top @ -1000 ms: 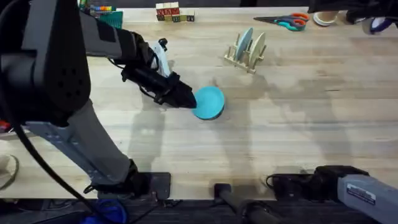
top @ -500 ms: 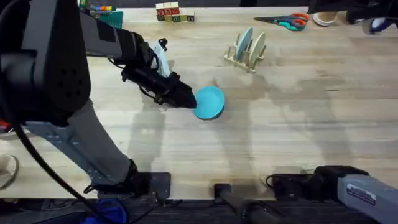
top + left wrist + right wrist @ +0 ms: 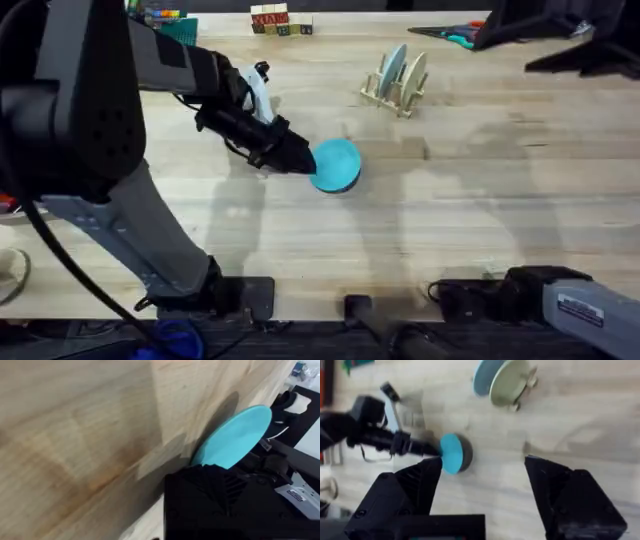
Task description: Pick up the plates from the table one by one and place each into a slot on the dish rack.
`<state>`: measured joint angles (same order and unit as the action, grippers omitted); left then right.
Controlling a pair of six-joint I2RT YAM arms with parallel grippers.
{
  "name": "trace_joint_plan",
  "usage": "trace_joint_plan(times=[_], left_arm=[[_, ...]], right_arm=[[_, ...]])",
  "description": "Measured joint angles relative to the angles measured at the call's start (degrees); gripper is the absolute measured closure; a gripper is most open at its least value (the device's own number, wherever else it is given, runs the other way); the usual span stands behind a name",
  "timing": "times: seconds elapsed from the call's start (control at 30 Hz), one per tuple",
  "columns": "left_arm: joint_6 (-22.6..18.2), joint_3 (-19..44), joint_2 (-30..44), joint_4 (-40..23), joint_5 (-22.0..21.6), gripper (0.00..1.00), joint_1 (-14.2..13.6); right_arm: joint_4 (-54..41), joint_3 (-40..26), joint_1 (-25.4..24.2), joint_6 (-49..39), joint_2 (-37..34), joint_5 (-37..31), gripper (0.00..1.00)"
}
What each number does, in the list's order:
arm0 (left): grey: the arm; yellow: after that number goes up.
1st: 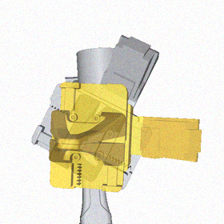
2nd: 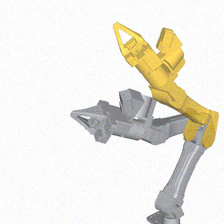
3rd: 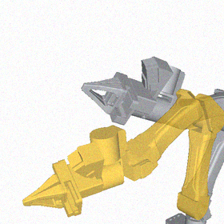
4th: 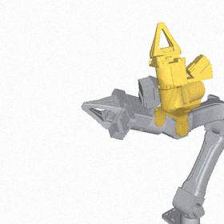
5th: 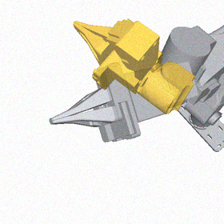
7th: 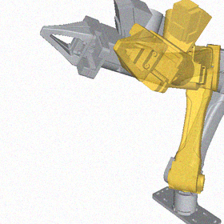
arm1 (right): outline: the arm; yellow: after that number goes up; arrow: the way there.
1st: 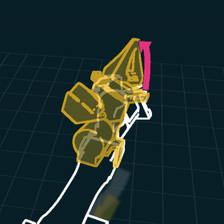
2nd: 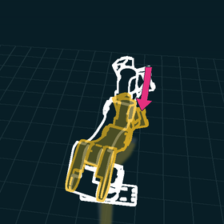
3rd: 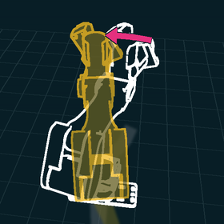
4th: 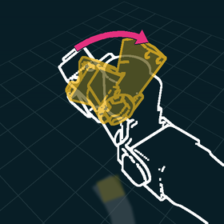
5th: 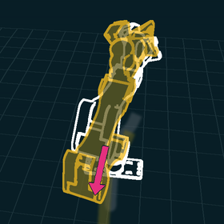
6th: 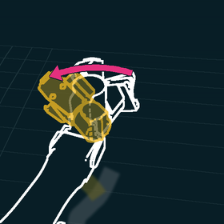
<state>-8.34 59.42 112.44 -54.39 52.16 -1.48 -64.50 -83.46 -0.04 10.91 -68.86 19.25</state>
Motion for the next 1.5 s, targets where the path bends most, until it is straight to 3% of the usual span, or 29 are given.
trace_joint_plan(times=[0.37, 0.53, 0.9, 1.07, 1.1, 1.5], left_arm=[[0.0, 0.0, 0.0, 0.0, 0.0, 0.958, 0.0], [0.0, 0.0, 0.0, 0.0, 0.0, 0.958, 0.0], [0.0, 0.0, 0.0, 0.0, 0.0, 0.958, 0.0], [0.0, 0.0, 0.0, 0.0, 0.0, 0.958, 0.0], [0.0, 0.0, 0.0, 0.0, 0.0, 0.958, 0.0], [0.0, 0.0, 0.0, 0.0, 0.0, 0.958, 0.0]], right_arm=[[-5.3, 0.4, 3.6, -2.7, -3.6, 3.5, 0.007], [-3.9, 5.5, 5.6, -3.1, -3.6, 4.4, 0.007], [9.2, 20.6, 11.6, -2.4, -3.6, 10.3, 0.007], [17.8, 27.7, 15.3, 1.2, -3.6, 10.8, 0.007], [23.8, 30.4, 17.2, 3.7, -3.6, 11.0, 0.007], [26.9, 32.4, 18.0, 6.7, -4.0, 11.1, 0.007]])
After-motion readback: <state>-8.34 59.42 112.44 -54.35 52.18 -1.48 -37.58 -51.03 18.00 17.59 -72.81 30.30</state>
